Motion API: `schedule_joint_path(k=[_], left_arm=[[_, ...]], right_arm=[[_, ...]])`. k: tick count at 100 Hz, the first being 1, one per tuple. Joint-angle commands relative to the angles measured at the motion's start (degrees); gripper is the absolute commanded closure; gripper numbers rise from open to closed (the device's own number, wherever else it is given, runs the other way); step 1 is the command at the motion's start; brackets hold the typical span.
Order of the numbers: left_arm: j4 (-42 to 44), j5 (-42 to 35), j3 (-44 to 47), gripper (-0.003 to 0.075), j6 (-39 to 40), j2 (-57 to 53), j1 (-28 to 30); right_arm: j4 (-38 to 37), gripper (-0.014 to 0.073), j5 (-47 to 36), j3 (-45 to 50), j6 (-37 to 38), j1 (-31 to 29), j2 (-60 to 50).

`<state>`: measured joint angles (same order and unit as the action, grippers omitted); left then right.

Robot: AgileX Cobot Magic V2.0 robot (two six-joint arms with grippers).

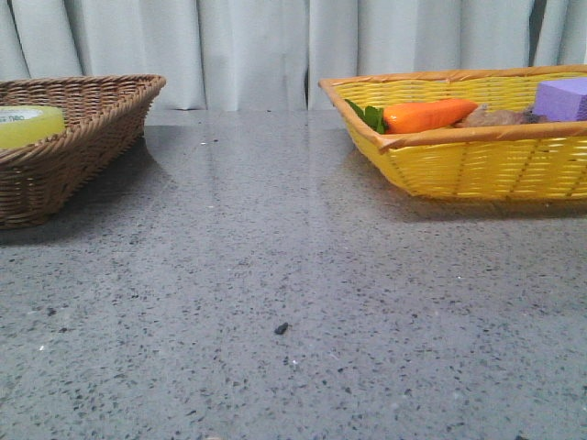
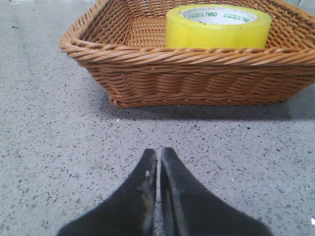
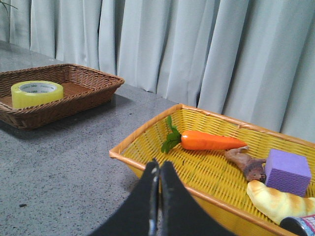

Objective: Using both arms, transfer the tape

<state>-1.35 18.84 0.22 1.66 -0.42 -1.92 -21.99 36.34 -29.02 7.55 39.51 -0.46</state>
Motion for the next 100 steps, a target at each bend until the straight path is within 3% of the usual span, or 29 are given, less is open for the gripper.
schedule_joint_path(k=[1, 31, 42, 53, 64, 77, 86, 100], left_arm=[[-0.02, -3.18, 0.49, 0.0741, 0.57, -1.64, 0.05], [-0.02, -3.18, 0.49, 0.0741, 0.57, -1.64, 0.05], [-0.02, -3.18, 0.49, 0.0741, 0.57, -1.64, 0.05], [-0.02, -3.18, 0.49, 0.0741, 0.57, -1.64, 0.05], [-0.02, -3.18, 0.49, 0.0741, 0.57, -1.64, 0.05], [-0.02, -3.18, 0.49, 0.0741, 0.57, -1.64, 0.05], [-0.02, -3.18, 0.49, 0.0741, 0.57, -1.64, 0.05], [-0.02, -3.18, 0.49, 0.0741, 0.57, -1.64, 0.05]], right_arm=[[-1.72, 0.0668, -4.31, -1.21, -0.04, -0.2, 0.82], [-2.37, 0.0668, -5.1, -0.05, -0.04, -0.34, 0.82], [-2.48, 0.0668, -6.88, 2.25, -0.04, -3.39, 0.82], [-2.51, 0.0668, -14.96, 5.41, 0.52, -10.52, 0.94], [-1.64, 0.0668, -29.71, 9.99, 1.55, -19.4, 0.94], [7.3, 0.0668, -43.32, 15.83, 1.55, -28.72, 0.94], [13.08, 0.0668, -47.7, 20.11, 1.55, -34.09, 0.94], [13.87, 0.0668, -48.44, 25.46, 1.55, -39.96, 0.94]])
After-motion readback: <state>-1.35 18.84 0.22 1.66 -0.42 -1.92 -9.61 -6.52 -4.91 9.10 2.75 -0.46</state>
